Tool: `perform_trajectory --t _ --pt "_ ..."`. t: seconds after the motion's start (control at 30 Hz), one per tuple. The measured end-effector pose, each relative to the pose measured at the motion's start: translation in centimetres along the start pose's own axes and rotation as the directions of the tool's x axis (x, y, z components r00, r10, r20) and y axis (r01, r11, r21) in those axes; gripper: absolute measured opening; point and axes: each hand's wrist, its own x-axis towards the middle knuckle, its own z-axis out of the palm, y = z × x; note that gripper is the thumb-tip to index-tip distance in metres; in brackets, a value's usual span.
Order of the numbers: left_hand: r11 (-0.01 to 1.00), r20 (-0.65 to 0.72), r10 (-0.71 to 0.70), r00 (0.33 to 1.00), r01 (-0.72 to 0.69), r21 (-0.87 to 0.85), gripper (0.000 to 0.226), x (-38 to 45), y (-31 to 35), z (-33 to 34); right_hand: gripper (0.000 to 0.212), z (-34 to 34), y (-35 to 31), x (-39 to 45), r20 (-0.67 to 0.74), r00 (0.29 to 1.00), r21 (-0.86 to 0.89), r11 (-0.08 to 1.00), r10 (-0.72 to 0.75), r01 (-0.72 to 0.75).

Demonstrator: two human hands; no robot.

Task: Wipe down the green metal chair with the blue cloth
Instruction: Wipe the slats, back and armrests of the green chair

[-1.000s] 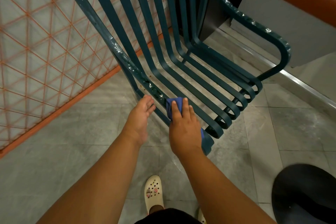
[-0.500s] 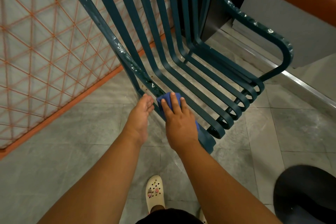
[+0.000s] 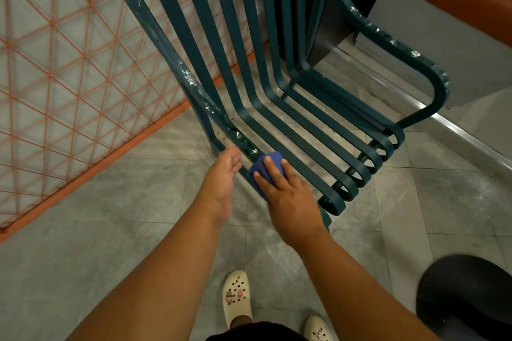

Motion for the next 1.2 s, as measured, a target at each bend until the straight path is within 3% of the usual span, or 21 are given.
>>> perform_trajectory --t 0.2,0.33,0.43,0.53,0.63,0.8,0.93,1.1,1.2 --pt "1.000 -0.003 -0.014 1.000 0.014 0.015 0.055 0.4 0.7 -0.6 0.060 -0.4 -0.3 1.4 0.027 0.976 0.048 0.975 0.214 -0.215" --pt "0.999 -0.002 -0.028 1.000 0.028 0.015 0.056 0.3 1.5 -0.7 0.089 0.1 -1.0 0.2 0.027 0.994 -0.038 0.993 0.111 -0.109" --pt "0.998 0.011 -0.052 0.999 0.051 0.048 0.055 0.3 2.4 -1.1 0.107 0.7 0.7 -2.7 -0.015 0.971 -0.029 0.970 0.240 -0.240" --pt "0.995 0.021 -0.070 0.997 0.068 0.067 0.056 0.2 3.1 -1.6 0.086 0.9 1.0 -3.8 -0.015 0.928 0.071 0.927 0.371 -0.369" --pt "0.993 0.018 -0.078 0.997 0.076 0.088 0.057 0.1 3.4 -1.7 0.073 -0.1 0.3 -1.5 0.026 0.900 0.062 0.898 0.435 -0.436" --pt "0.993 0.000 -0.086 0.996 0.086 0.078 0.056 1.4 2.8 -0.8 0.065 -1.1 -1.2 4.0 0.080 0.934 0.081 0.932 0.348 -0.354" --pt "0.995 -0.034 -0.096 0.995 0.097 0.023 0.056 2.1 2.4 -0.2 0.061 -0.9 -0.1 1.8 0.052 0.953 0.143 0.942 0.299 -0.304" --pt "0.994 -0.091 -0.110 0.990 0.109 -0.016 0.054 2.7 2.6 -0.1 0.052 -1.6 -0.1 3.0 0.024 0.922 0.401 0.841 0.386 -0.363" --pt "0.995 -0.111 -0.093 0.990 0.088 -0.049 0.046 2.7 2.8 0.0 0.056 -1.8 -2.1 6.6 -0.004 0.960 0.469 0.848 0.280 -0.245"
